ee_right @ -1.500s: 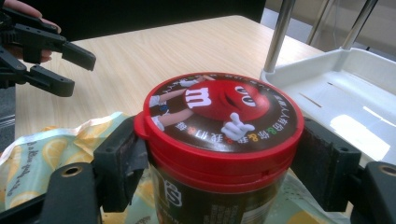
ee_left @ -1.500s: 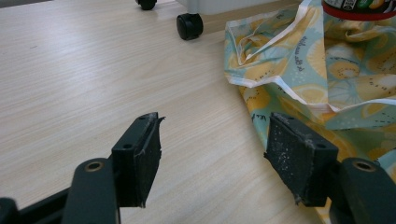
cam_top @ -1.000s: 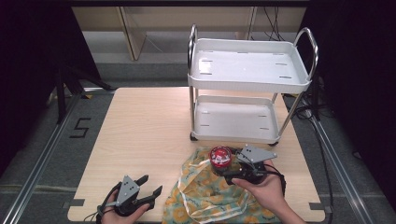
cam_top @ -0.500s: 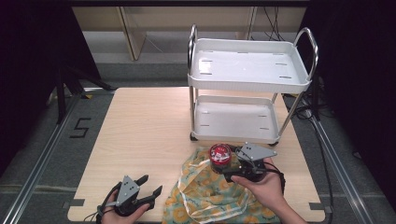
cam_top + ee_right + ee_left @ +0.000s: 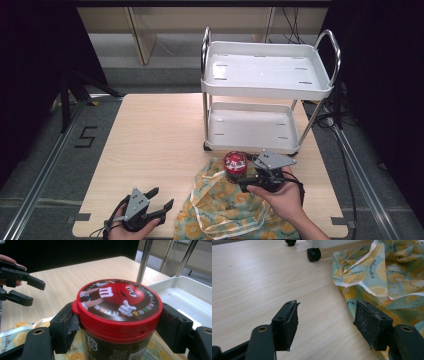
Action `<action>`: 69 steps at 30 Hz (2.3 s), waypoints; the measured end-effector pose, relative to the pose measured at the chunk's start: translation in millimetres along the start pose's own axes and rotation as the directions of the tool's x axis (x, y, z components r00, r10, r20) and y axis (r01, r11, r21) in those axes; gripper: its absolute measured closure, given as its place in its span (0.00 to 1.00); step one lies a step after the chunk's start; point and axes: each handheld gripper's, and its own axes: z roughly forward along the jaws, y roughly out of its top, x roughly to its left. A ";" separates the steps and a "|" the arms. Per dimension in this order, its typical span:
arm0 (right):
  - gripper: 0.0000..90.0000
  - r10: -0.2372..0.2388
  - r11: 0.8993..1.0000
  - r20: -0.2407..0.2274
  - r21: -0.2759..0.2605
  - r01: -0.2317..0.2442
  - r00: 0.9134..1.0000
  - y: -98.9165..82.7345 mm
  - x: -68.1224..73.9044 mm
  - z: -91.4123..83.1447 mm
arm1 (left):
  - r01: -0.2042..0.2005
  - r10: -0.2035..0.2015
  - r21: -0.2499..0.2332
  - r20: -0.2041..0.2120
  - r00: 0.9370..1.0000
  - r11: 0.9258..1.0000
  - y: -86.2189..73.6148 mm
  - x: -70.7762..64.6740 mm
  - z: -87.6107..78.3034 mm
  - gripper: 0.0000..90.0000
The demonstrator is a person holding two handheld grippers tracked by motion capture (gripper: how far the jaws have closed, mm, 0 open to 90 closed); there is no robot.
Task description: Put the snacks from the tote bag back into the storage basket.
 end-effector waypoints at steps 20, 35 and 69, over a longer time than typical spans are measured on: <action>0.29 0.012 1.000 0.001 0.007 -0.012 1.000 4.8 -5.0 3.1 | 0.024 -0.024 0.004 -0.017 1.000 1.000 -0.1 -1.6 -1.7 0.39; 0.29 0.017 1.000 0.006 0.009 -0.017 1.000 6.8 -10.1 6.2 | 0.024 -0.024 0.000 -0.016 1.000 1.000 0.1 -1.3 -1.6 0.39; 0.29 0.020 1.000 0.016 -0.006 -0.020 1.000 17.4 -15.5 16.2 | 0.020 -0.020 -0.007 -0.013 1.000 1.000 0.1 0.2 -2.2 0.39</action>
